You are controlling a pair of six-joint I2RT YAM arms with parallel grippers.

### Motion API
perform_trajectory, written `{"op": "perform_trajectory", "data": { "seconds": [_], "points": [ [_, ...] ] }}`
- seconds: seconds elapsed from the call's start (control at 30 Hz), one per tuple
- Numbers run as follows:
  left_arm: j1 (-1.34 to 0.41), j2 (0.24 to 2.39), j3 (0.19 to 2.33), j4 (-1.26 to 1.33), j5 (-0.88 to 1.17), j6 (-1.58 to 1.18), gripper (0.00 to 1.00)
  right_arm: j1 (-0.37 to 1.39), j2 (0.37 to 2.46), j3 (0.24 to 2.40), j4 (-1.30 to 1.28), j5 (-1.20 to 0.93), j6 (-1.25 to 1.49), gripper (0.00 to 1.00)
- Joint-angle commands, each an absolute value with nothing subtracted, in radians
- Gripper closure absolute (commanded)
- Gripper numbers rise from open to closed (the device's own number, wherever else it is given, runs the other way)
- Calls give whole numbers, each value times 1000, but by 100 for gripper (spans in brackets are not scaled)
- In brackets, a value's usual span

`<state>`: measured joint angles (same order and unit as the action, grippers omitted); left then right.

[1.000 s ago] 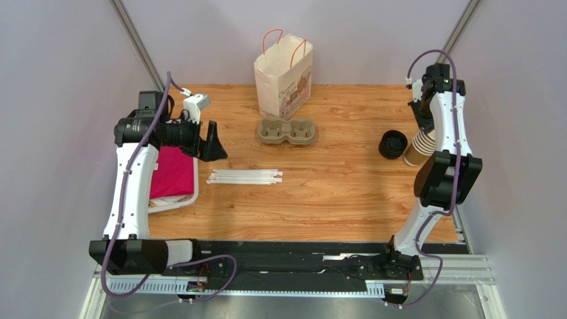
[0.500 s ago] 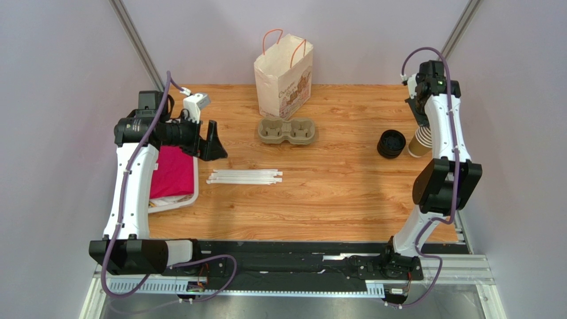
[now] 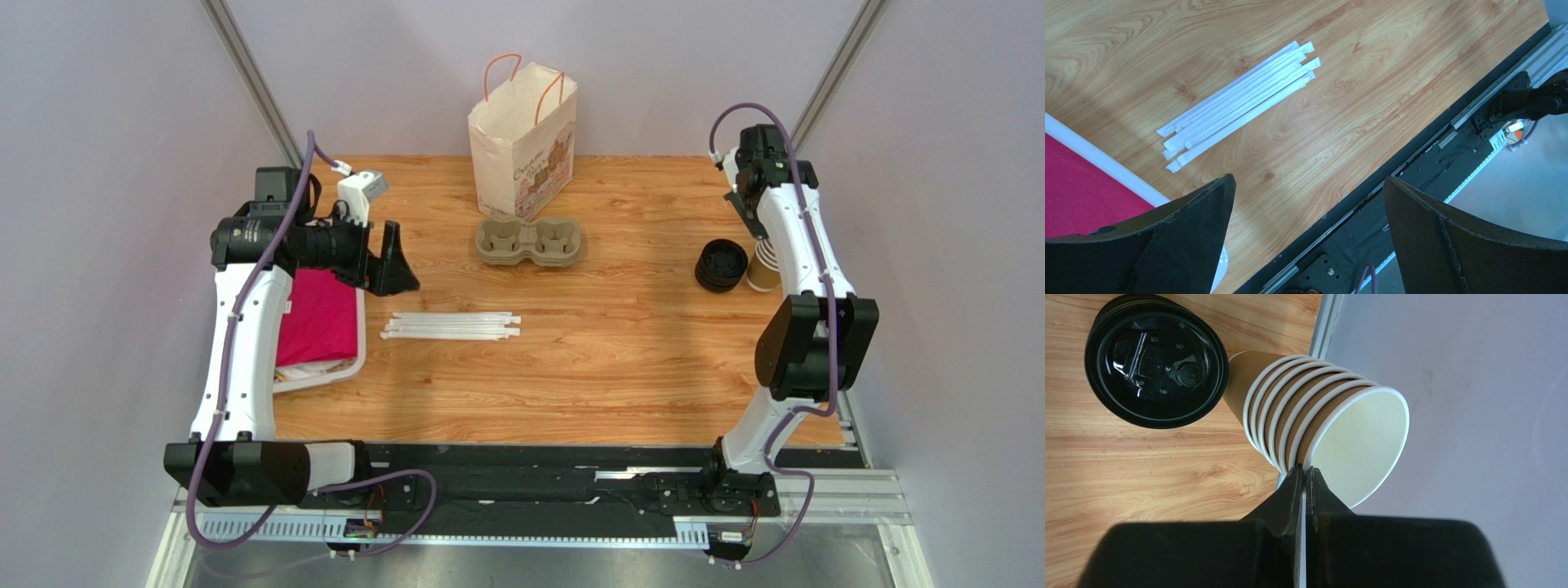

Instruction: Pack the takeout coffee

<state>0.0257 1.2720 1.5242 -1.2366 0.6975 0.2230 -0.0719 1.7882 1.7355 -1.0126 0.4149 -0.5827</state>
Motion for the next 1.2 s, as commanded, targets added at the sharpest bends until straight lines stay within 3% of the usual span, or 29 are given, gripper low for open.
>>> {"op": "perform_trajectory", "data": {
  "seconds": [0.0, 0.3, 0.57, 0.7, 0.93, 1.07, 1.17],
  "points": [
    [21, 1258, 1526, -1198, 693, 213, 1, -64, 1764, 1738, -931, 525, -635, 100],
    [17, 1252, 1522, -1180, 693, 215, 1, -54, 1744, 1701, -934, 488, -624, 92],
    [18, 1250, 1529, -1183, 686, 222, 1, -54, 1769, 1755, -1023, 426, -598, 93],
    [18, 1252, 1529, -1184, 686, 222, 1, -54, 1766, 1755, -1031, 422, -597, 100],
    [5, 1246, 1546, -1170, 710, 229, 1, -25, 1669, 1646, -884, 509, -673, 100],
    [-61, 1218, 1559, -1131, 744, 229, 1, -17, 1651, 1582, -838, 538, -690, 100],
    [-203, 1195, 1546, -1033, 762, 178, 1, -18, 1643, 1560, -831, 522, -667, 100]
  ]
}}
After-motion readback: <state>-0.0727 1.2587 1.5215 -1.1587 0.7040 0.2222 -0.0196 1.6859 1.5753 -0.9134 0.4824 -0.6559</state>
